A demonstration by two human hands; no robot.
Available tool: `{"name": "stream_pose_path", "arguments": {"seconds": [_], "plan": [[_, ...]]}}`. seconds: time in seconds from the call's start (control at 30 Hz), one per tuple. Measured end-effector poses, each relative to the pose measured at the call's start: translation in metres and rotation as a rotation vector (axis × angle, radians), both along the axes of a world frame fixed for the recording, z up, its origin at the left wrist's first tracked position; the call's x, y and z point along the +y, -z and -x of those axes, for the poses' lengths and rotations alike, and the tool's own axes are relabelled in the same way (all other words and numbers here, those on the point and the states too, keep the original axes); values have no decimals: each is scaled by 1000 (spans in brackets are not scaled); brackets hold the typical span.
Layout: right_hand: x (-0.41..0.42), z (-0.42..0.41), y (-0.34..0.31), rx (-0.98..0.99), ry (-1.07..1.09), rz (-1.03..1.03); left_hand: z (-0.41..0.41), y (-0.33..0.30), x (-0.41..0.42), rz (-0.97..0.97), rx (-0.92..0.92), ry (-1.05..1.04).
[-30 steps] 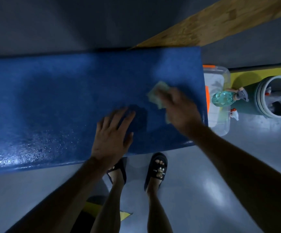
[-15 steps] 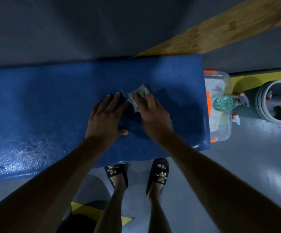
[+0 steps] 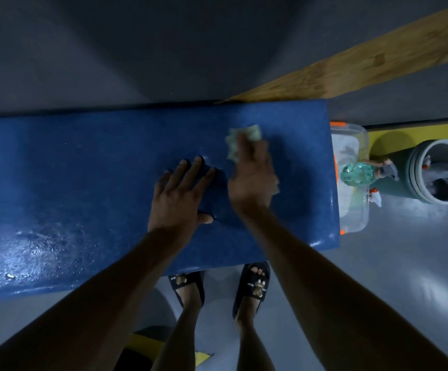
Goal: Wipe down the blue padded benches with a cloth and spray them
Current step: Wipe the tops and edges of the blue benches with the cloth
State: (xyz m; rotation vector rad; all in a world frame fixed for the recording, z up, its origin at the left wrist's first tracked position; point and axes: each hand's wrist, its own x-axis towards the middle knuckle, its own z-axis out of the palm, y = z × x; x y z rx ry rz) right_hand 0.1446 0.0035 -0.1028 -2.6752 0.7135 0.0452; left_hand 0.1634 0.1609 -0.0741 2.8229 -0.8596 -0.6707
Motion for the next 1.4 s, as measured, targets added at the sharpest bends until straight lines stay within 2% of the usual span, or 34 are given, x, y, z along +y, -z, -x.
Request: {"name": "stream_pose_path", "arguments": {"seconds": [0.1,0.17,0.27,0.33,0.43,0.5,0.63,0.7,0.77,0.83,0.9,0.97,1.03,1.27,1.4], "plan": [[-11,6,-5,-43,-445,50,1,3,0,21,-19,-8],[-55,12,-3,-55,-547,108,1,4,0,36,-23,-17],[-133,19,-4,-10,-304,107,1,3,-2,-1,17,-17],[-150,17,-7,-51,-98,117,2,4,-3,-20,28,-28],[-116,-8,0,-37,257,104,5,5,-5,-26,23,-38],[-72,-27,3,-27,296,23,6,5,-5,-27,31,-41],[-11,-42,0,-56,-238,22,5,4,-4,0,21,-49],[-31,-43,-7,-63,-528,47,5,5,-3,12,22,-46],[-81,-43,-4,-29,-686,123,4,6,-2,25,18,-45],[-142,-40,-4,5,-563,156,4,7,-1,33,11,-49],[-188,-36,-6,45,-279,114,4,8,-2,36,5,-58],[-205,-30,-7,55,-21,38,5,8,-3,48,-4,-64],[-199,-21,-9,59,113,-1,6,9,-4,62,-22,-77],[-164,23,-10,-36,26,-63,7,9,-9,35,10,-103],[-186,-34,1,-24,212,-99,7,11,-9,35,10,-103]]}}
